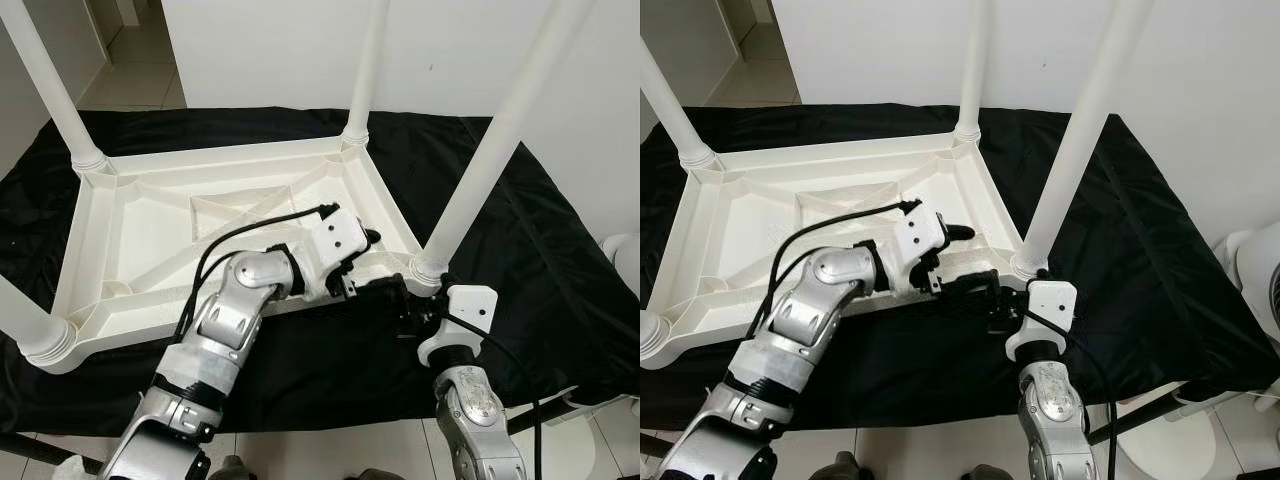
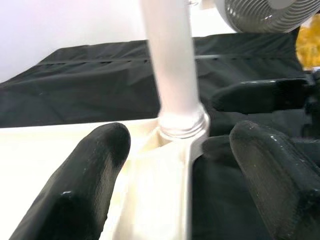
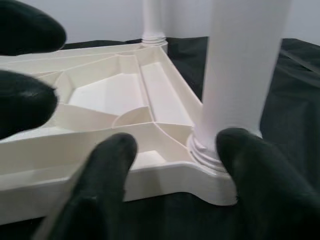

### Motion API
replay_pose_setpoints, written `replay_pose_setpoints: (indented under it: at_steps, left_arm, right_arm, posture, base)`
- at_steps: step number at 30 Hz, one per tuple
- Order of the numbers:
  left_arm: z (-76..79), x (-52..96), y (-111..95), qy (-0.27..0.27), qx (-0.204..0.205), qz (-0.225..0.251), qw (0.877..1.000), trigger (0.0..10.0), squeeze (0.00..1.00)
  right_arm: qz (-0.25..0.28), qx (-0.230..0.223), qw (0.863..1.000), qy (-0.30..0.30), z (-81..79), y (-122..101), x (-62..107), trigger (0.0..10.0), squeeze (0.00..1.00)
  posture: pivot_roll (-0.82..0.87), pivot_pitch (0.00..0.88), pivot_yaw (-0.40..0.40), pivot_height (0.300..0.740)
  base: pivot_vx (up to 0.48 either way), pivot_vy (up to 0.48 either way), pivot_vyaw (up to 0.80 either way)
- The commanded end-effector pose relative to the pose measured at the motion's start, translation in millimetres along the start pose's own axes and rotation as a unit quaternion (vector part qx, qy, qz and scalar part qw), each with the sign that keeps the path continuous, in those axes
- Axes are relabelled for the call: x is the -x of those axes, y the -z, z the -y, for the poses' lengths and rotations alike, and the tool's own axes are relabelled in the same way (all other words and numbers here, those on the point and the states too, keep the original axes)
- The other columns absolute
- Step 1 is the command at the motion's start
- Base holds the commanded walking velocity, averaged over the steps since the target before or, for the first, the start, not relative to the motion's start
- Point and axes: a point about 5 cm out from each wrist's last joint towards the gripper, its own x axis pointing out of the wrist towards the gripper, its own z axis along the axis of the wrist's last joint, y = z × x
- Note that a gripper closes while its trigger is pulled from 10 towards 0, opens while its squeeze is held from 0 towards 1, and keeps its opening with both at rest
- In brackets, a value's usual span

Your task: Building children table

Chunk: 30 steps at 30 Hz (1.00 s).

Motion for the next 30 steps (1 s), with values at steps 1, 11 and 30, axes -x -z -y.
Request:
replay_pose_setpoints:
  at_steps: [1,11,30]
  left_arm:
    - [-19.5,2.5,2.7,-0.163,-0.009,-0.008,0.987,10.0,0.0]
    - [-30.2,4.3,7.4,-0.221,-0.018,-0.02,0.975,10.0,0.0]
    - [-33.5,15.6,27.0,-0.195,0.02,-0.123,0.973,10.0,0.0]
  right_arm:
    - [-0.014,0.003,1.0,-0.012,-0.8,4.8,-2.2,0.0,0.0]
    - [-0.014,0.014,1.0,-0.022,5.7,3.6,-11.5,0.0,0.0]
    - [0.003,0.042,0.997,0.069,72.2,-6.9,-22.2,10.0,0.0]
  posture:
    - [-0.03,0.0,-0.019,0.74]
    - [-0.03,0.0,-0.027,0.74]
    - [-0.03,0.0,-0.023,0.74]
  base:
    - [0.0,0.0,0.0]
    - [0.0,0.0,0.0]
    - [0.0,0.0,0.0]
